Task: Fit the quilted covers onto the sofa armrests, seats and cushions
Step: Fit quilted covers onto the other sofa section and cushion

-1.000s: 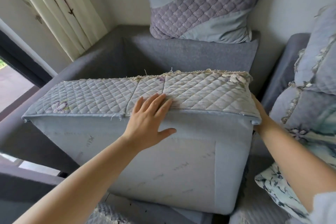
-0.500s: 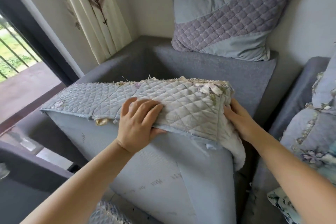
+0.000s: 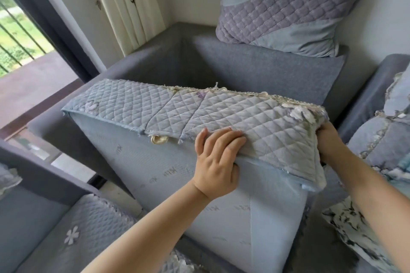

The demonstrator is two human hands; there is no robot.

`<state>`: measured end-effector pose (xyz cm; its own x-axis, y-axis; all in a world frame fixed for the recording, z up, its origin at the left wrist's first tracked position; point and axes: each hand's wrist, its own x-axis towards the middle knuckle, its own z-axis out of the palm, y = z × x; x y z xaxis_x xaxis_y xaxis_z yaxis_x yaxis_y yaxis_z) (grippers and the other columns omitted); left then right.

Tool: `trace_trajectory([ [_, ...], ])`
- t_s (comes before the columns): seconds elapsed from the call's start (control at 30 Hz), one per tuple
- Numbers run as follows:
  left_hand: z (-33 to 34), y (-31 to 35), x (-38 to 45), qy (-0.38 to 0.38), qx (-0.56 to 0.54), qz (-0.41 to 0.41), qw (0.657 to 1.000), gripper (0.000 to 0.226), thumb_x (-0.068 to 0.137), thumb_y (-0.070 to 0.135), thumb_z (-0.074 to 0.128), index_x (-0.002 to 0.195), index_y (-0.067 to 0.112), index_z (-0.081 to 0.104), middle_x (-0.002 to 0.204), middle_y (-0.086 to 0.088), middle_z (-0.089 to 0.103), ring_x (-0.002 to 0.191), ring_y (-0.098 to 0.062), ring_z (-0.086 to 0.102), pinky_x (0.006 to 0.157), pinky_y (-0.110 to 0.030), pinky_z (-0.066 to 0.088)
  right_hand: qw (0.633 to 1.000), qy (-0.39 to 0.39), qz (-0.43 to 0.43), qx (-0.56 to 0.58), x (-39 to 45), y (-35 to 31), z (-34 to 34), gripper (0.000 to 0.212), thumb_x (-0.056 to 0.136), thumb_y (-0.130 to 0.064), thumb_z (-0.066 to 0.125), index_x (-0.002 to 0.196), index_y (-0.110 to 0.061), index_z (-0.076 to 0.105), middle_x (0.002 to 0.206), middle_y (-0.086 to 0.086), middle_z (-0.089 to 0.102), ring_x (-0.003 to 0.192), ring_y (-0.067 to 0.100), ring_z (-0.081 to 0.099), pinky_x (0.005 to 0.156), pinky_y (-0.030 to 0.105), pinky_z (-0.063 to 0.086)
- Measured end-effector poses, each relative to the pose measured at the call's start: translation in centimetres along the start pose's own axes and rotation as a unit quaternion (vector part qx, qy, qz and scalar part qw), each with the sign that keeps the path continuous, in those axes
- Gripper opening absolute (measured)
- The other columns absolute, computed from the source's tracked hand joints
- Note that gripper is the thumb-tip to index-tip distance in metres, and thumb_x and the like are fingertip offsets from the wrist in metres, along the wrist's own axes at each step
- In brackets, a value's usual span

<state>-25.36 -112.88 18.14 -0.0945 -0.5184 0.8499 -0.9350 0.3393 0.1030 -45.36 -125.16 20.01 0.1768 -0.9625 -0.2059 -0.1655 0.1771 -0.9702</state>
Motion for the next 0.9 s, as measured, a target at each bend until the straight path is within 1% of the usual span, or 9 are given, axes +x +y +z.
trace_trajectory([
  [0.1, 0.7, 2.0, -0.6, 0.015, 0.018, -0.031, 0.999, 0.03, 0.088, 0.016, 0.026, 0.104, 0.013, 0.051, 0.11, 0.002, 0.051, 0.108, -0.019, 0.049, 0.108, -0.038, 0.019, 0.998, 0.056, -0.027, -0.02, -0.1, 0.2, 0.2, 0.044, 0.093, 0.01, 0.028, 0.055, -0.01, 0.032, 0.059, 0.001, 0.034, 0.052, 0.009, 0.03, 0.044, 0.012, 0.032],
  [0.2, 0.7, 2.6, 0.1, 0.067, 0.04, -0.122, 0.989, 0.024, 0.076, 0.01, 0.039, 0.096, 0.016, 0.05, 0.102, 0.003, 0.05, 0.102, -0.019, 0.048, 0.105, -0.04, 0.021, 0.998, 0.042, -0.046, -0.004, 0.1, -0.1, 0.7, 0.046, 0.088, 0.014, 0.034, 0.051, -0.013, 0.031, 0.044, 0.0, 0.039, 0.034, -0.001, 0.034, 0.039, 0.009, 0.028],
  [0.3, -0.4, 2.4, 1.4, 0.108, 0.045, -0.174, 0.978, 0.021, 0.074, 0.009, 0.043, 0.094, 0.015, 0.047, 0.1, 0.003, 0.049, 0.098, -0.021, 0.047, 0.098, -0.044, 0.027, 0.996, 0.019, -0.081, 0.021, -0.2, -1.7, 1.9, 0.049, 0.085, 0.016, 0.037, 0.048, -0.016, 0.031, 0.031, -0.012, 0.038, 0.035, -0.002, 0.032, 0.043, 0.013, 0.027],
  [0.4, -1.6, 2.0, 2.8, 0.123, 0.048, -0.184, 0.974, 0.019, 0.076, 0.005, 0.044, 0.093, 0.014, 0.045, 0.098, 0.003, 0.047, 0.094, -0.019, 0.045, 0.096, -0.03, 0.031, 0.994, -0.001, -0.103, 0.033, 0.0, -3.2, 2.8, 0.053, 0.08, 0.016, 0.039, 0.041, -0.018, 0.03, 0.044, -0.004, 0.034, 0.051, 0.007, 0.029, 0.052, 0.023, 0.023],
  [0.5, -2.1, 2.6, 5.0, 0.132, 0.052, -0.188, 0.972, 0.02, 0.073, 0.001, 0.041, 0.088, 0.016, 0.043, 0.092, 0.004, 0.044, 0.085, -0.017, 0.042, 0.084, -0.016, 0.029, 0.993, -0.01, -0.117, 0.012, 0.4, -6.0, 2.3, 0.059, 0.078, 0.014, 0.04, 0.028, -0.018, 0.032, 0.038, -0.009, 0.033, 0.052, 0.009, 0.024, 0.052, 0.024, 0.019],
  [0.6, -2.0, 3.4, 7.0, 0.108, 0.057, -0.222, 0.967, 0.02, 0.071, 0.003, 0.037, 0.083, 0.019, 0.039, 0.088, 0.007, 0.041, 0.081, -0.015, 0.039, 0.081, -0.01, 0.025, 0.99, 0.01, -0.136, -0.042, 0.4, -7.6, 1.9, 0.048, 0.077, 0.012, 0.04, 0.041, -0.017, 0.027, 0.047, 0.001, 0.028, 0.051, 0.011, 0.022, 0.053, 0.027, 0.018],
  [0.73, -3.3, 3.1, 6.7, 0.097, 0.076, -0.261, 0.957, 0.022, 0.073, 0.007, 0.038, 0.088, 0.021, 0.042, 0.092, 0.01, 0.045, 0.088, -0.016, 0.039, 0.082, -0.009, 0.024, 0.984, 0.018, -0.165, -0.071, -0.3, -7.6, 2.9, 0.04, 0.077, 0.004, 0.04, 0.048, -0.02, 0.029, 0.052, -0.002, 0.033, 0.053, 0.011, 0.029, 0.054, 0.026, 0.023],
  [0.8, -4.6, 2.4, 7.3, 0.096, 0.12, -0.332, 0.931, 0.029, 0.075, 0.001, 0.04, 0.097, 0.018, 0.048, 0.101, -0.002, 0.048, 0.099, -0.022, 0.04, 0.084, -0.014, 0.024, 0.98, 0.007, -0.176, -0.091, -0.6, -8.3, 4.3, 0.026, 0.076, -0.005, 0.038, 0.054, -0.019, 0.036, 0.062, -0.001, 0.044, 0.063, 0.015, 0.039, 0.062, 0.027, 0.029],
  [0.9, -6.8, 3.5, 8.0, 0.091, 0.078, -0.53, 0.839, 0.033, 0.085, 0.0, 0.041, 0.118, 0.0, 0.043, 0.115, -0.013, 0.042, 0.11, -0.031, 0.043, 0.099, -0.033, 0.033, 0.978, 0.005, -0.182, -0.102, -1.1, -9.7, 6.4, 0.016, 0.082, -0.001, 0.038, 0.072, -0.012, 0.045, 0.082, 0.004, 0.051, 0.079, 0.019, 0.046, 0.068, 0.028, 0.032],
])
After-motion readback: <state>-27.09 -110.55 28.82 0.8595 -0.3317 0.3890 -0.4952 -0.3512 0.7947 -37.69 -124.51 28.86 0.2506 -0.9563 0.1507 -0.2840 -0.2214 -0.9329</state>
